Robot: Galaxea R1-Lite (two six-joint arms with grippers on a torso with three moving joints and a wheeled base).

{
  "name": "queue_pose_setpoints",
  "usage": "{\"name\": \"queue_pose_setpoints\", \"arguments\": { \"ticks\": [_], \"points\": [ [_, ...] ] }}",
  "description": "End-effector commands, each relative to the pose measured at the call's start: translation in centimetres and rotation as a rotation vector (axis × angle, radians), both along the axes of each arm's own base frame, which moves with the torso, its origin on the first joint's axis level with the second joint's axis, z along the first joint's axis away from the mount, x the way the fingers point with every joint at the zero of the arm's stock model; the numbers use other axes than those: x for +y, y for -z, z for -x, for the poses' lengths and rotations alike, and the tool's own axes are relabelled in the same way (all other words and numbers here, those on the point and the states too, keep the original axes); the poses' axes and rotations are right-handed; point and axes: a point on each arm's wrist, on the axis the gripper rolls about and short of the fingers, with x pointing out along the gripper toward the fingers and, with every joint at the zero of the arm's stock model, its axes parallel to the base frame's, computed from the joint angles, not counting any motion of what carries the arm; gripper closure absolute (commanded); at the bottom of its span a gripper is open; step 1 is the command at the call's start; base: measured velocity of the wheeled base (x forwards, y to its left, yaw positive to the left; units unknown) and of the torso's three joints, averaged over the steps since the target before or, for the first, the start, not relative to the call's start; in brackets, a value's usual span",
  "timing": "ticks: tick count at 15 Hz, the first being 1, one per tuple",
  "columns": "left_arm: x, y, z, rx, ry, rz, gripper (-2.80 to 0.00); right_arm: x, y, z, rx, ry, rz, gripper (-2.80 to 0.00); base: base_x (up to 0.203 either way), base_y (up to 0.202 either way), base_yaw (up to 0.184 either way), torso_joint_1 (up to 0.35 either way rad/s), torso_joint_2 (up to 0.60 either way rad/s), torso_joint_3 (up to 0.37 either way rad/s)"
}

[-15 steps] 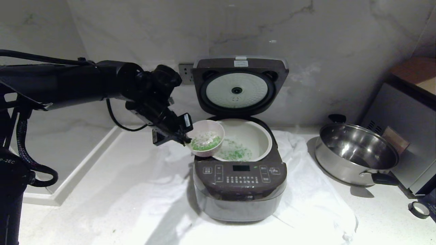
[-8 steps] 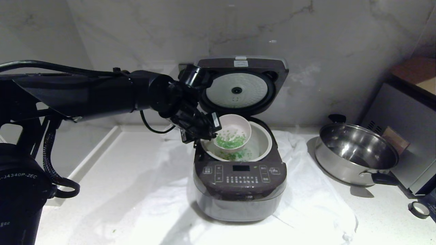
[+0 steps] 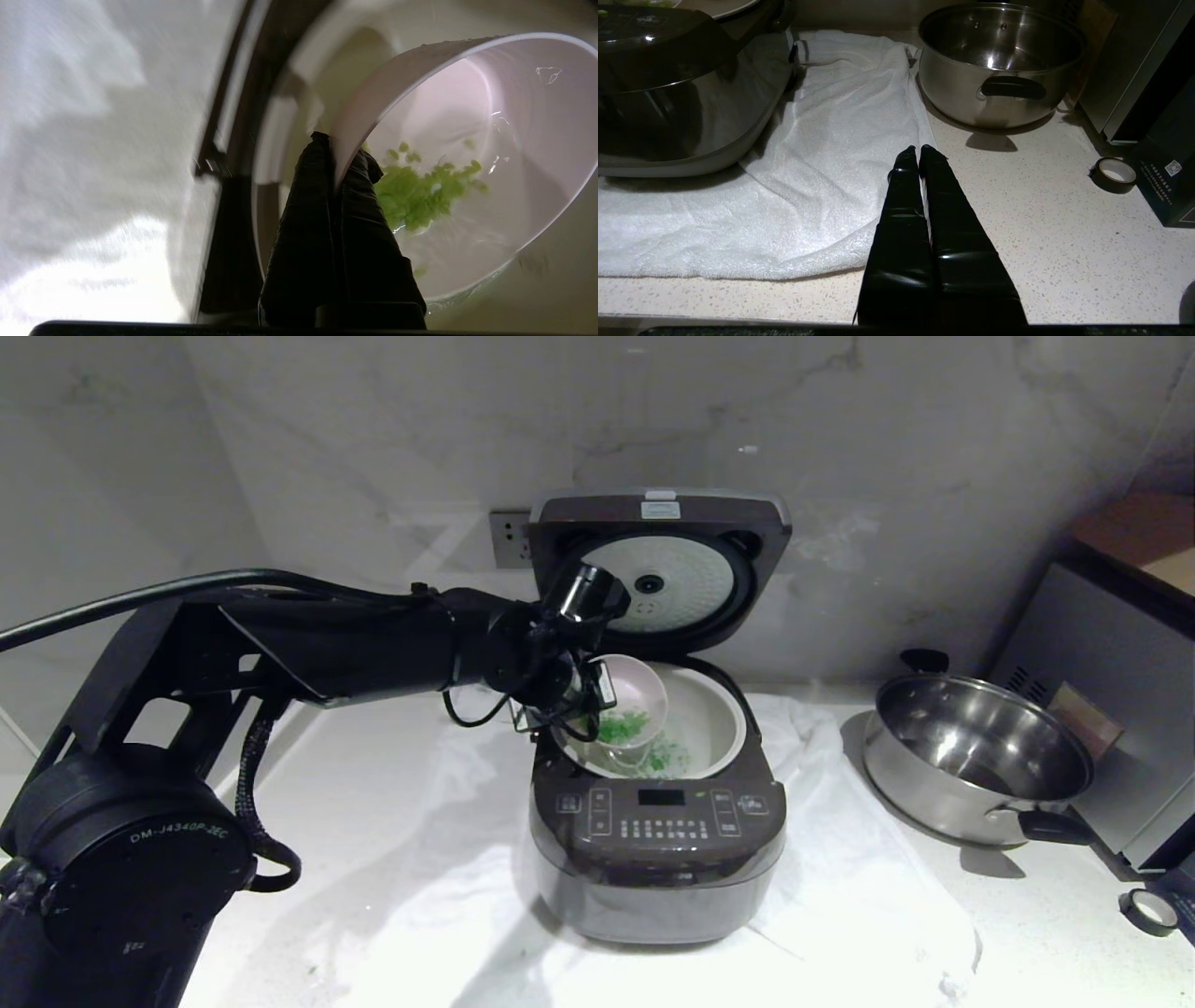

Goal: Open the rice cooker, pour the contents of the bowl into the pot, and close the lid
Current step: Pour the water from the bowl into the rice cooker

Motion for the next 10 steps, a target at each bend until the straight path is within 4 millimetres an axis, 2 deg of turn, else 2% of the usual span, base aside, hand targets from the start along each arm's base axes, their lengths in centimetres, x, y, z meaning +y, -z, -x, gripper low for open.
{"name": "queue_pose_setpoints", "arguments": {
  "ticks": [1,6,8,10],
  "points": [
    [-0.9,0.5,0.2,-0.017,-0.005,-0.005,0.0,0.0,0.0,0.0,0.002,0.0,0.001,0.0,0.0,0.0,0.0,0.0,0.0,0.0],
    [-2.2,1.3,0.0,-0.114,-0.08,-0.024,0.0,0.0,0.0,0.0,0.003,0.0,-0.001,0.0,0.0,0.0,0.0,0.0,0.0,0.0],
    [-2.3,2.0,0.0,-0.126,-0.106,0.038,0.0,0.0,0.0,0.0,0.001,0.0,-0.001,0.0,0.0,0.0,0.0,0.0,0.0,0.0],
    [-2.7,2.0,-0.4,-0.211,-0.105,0.122,0.0,0.0,0.0,0.0,0.001,0.001,-0.001,0.0,0.0,0.0,0.0,0.0,0.0,0.0]
  ]
}}
